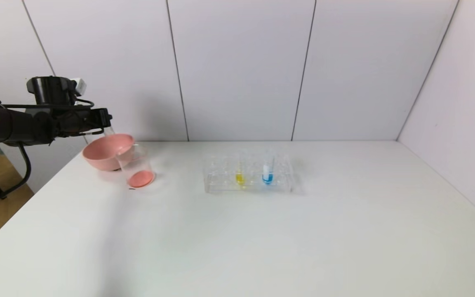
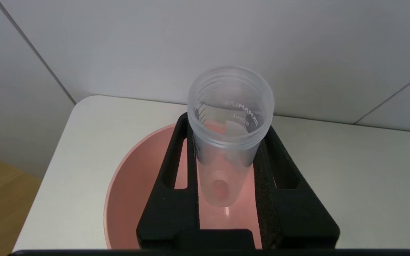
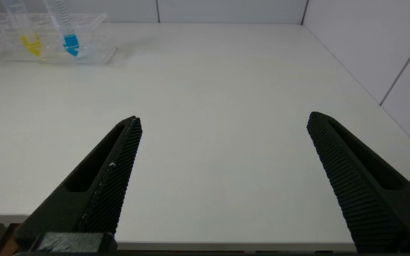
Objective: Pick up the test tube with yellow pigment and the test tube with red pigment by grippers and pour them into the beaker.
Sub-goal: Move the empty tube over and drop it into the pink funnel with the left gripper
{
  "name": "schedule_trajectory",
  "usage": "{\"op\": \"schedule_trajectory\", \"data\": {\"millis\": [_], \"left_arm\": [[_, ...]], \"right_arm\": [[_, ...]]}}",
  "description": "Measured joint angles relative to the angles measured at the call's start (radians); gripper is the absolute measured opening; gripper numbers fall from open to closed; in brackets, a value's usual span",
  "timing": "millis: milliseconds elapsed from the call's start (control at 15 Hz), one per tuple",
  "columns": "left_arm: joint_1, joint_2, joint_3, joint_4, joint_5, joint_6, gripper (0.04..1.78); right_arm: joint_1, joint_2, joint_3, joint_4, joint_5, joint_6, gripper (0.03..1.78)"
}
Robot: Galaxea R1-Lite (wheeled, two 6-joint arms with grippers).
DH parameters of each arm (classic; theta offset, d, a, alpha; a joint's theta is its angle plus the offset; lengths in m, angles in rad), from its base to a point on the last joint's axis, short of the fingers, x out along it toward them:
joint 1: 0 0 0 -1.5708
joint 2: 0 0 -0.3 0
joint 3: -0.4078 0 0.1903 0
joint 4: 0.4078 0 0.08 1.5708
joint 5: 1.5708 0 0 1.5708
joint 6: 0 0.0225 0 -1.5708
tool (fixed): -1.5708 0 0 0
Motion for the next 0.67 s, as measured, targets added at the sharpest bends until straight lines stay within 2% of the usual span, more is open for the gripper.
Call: {"op": "schedule_trajectory", "data": {"millis": [667], "left_arm": [[0.042, 0.074, 0.008, 0.000, 0.000, 0.009, 0.45]], "right_arm": [[0.000, 0.000, 0.000, 0.000, 0.000, 0.000, 1.70]]}}
